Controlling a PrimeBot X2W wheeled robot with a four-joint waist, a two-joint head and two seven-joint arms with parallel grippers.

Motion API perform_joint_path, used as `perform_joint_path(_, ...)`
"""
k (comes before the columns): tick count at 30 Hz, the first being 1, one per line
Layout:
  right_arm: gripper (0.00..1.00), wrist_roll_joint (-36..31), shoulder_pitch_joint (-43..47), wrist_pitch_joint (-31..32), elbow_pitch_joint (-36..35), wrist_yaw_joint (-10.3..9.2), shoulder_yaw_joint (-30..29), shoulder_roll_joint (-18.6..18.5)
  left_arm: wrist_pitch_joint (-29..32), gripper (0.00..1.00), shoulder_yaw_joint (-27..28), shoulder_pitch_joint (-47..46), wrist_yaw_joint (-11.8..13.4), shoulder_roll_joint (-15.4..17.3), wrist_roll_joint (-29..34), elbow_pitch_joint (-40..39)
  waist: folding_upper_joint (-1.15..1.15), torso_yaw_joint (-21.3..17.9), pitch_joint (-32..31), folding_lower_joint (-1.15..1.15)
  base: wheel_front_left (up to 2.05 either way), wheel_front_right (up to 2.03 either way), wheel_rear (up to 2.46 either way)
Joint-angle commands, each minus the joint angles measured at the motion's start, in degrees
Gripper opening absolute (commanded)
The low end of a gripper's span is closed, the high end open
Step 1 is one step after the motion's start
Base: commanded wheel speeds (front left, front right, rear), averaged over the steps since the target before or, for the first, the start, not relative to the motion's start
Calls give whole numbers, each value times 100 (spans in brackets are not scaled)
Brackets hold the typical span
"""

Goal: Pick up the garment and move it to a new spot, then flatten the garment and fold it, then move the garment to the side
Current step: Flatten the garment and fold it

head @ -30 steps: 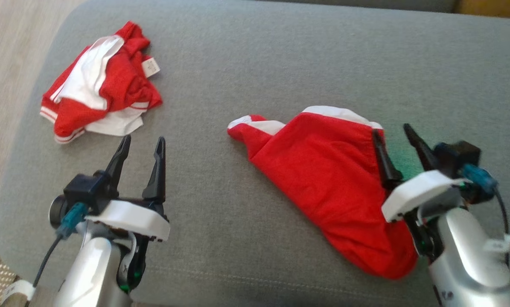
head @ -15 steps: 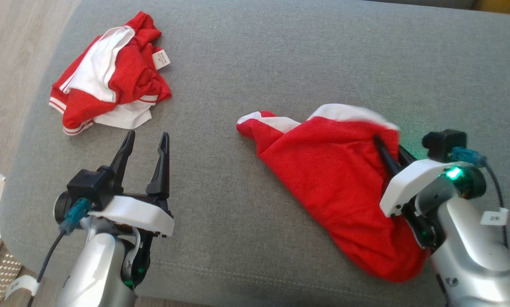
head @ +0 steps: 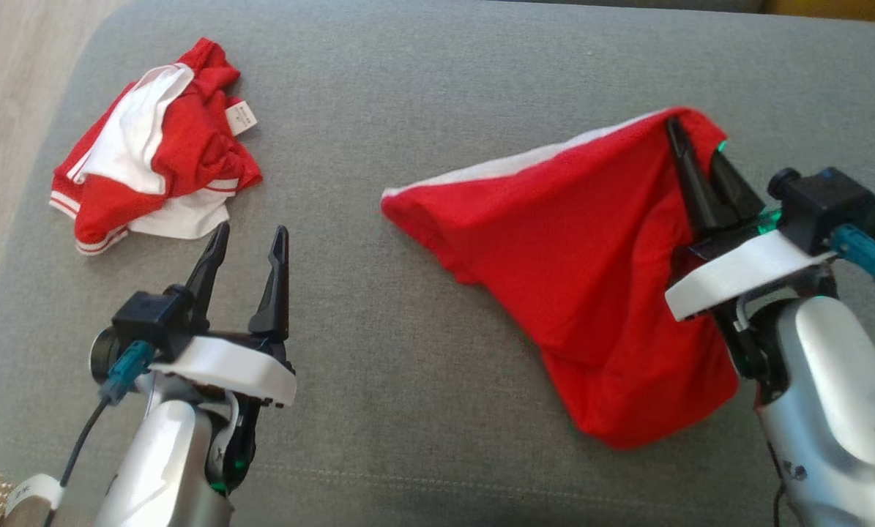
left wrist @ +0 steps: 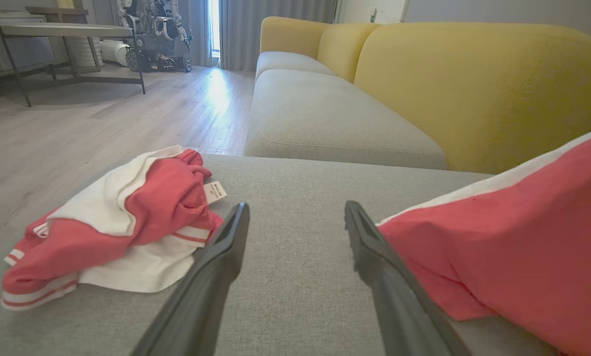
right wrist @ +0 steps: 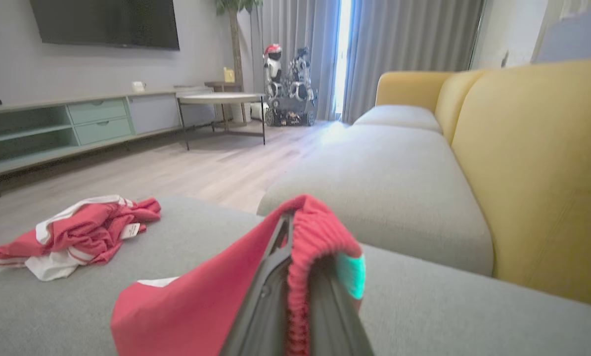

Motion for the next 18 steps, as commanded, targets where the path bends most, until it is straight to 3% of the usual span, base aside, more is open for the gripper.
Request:
perform_joint_path(1,0,-68,60,-7,-422,43,17,-46,-69,100,250,-102,-36,49,59,-205,0,-45,9,0,0,0,0)
perform_joint_path(5,0,-132,741,233,-789,43,-141,-59,-70,100,279,-106,-50,32,74,-225,0,-114,41,0,0,0,0)
perform_joint_path(11,0,-87,1749,439,-775,43,-219,-3,-70,100,310,-115,-86,25,96,-209,0,-204,62,0,0,0,0)
perform_joint_path(18,0,-75,2036,470,-416,43,-392,115,-70,100,349,-126,-95,31,115,-200,0,-306,70,0,0,0,0)
